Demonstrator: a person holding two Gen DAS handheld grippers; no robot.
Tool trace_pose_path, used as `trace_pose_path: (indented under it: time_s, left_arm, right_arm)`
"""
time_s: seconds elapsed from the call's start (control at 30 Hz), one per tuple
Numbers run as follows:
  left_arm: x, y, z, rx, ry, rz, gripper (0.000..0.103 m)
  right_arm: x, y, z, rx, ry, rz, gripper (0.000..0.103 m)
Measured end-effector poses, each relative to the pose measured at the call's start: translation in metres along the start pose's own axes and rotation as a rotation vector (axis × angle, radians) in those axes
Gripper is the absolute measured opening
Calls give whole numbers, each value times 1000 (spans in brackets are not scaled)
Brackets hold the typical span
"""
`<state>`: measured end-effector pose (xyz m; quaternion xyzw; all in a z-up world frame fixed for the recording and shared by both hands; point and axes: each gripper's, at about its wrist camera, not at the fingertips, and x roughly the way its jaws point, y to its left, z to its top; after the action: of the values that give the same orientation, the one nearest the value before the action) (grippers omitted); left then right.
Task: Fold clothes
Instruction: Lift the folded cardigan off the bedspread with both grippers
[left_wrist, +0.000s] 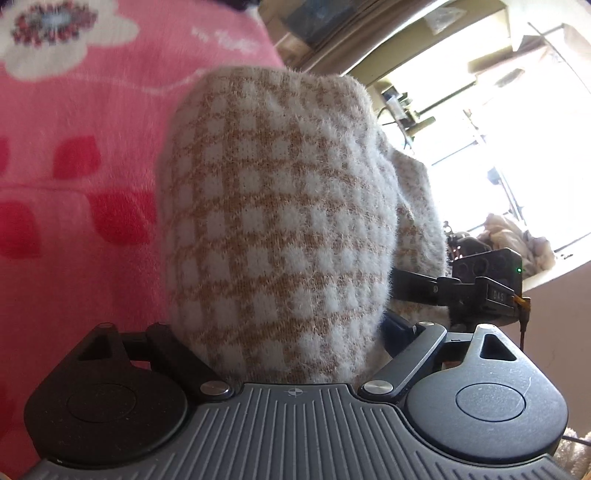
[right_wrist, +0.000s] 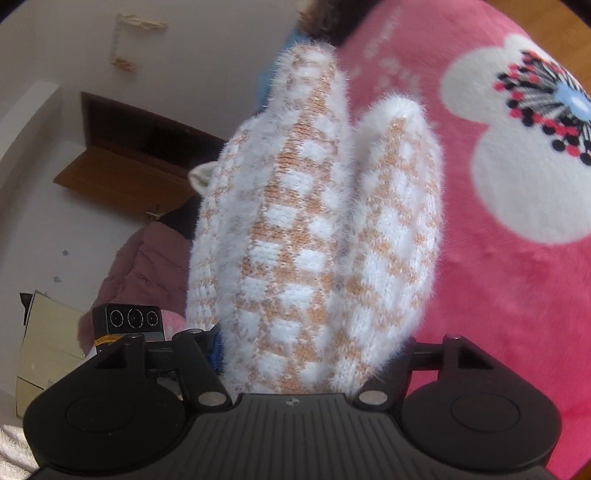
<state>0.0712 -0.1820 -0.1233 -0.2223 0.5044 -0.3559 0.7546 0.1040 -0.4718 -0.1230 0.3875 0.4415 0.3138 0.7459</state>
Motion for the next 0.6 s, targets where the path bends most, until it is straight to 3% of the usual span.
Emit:
trace_pose_path:
  time_s: [0.33,0.47,0.6]
  left_arm:
    - [-123,-77,-17,96,-145,0,89]
    - [-163,-97,-5,135,-181,-29,89]
    - [-215,-108,2,178,-228,-58,89]
  right_arm:
    - [-40,153,-32,-159,-119,-29,68]
    - [-74,202,-45,-189,-165,-58,68]
    - [-78,277,-49,-264,-200,-83,68]
